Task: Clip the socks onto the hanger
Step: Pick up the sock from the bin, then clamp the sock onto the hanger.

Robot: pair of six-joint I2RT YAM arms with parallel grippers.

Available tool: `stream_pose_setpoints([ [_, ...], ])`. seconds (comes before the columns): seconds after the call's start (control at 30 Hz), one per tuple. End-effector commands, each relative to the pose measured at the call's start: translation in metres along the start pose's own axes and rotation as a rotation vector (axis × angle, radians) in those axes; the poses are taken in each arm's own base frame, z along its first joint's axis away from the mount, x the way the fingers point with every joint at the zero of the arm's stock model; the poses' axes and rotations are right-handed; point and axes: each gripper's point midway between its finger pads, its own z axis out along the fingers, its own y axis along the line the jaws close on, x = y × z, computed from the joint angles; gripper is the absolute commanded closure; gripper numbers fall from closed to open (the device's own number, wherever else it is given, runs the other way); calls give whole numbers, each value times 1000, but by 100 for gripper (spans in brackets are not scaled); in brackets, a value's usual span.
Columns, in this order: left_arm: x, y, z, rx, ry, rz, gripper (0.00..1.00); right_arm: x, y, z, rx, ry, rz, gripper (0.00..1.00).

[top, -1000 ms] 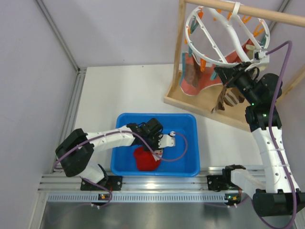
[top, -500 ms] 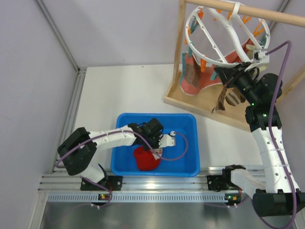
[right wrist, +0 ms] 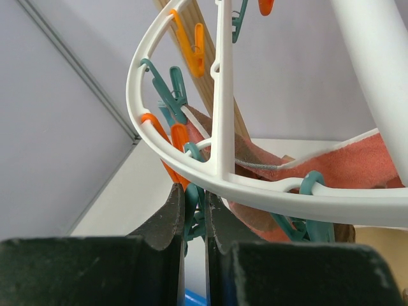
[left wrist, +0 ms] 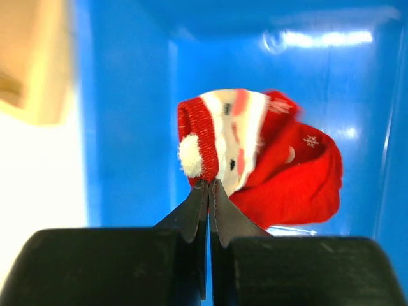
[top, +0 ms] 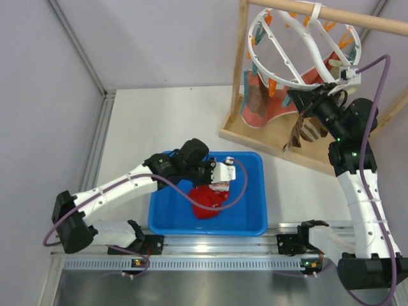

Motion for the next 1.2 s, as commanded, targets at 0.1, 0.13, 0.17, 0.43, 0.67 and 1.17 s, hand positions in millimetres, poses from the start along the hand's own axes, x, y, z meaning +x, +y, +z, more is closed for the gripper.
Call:
stream_pose_setpoints([
  [0.1,-56,12,-63,-84,-188,135,100,-26,16,-7,-42,-61,-43,100],
  [0.13,-63,17,-69,-106,-207,152,100,-26,17,-7,-44,-62,-39,100],
  [0.17,-68,21,-74,-129,-219,156,100,-26,17,-6,-44,-62,-39,100],
  [0.43,-145,71,-98,-228,-335,280,100,-28,19,-5,-58,-67,-36,100],
  [0.67,-210,113,-95,-311,-437,400,100,-30,19,-3,-63,-73,-33,100],
  [1.17,-254,178,-34,-350,-564,483,100,-30,27,-2,-108,-76,-15,100],
])
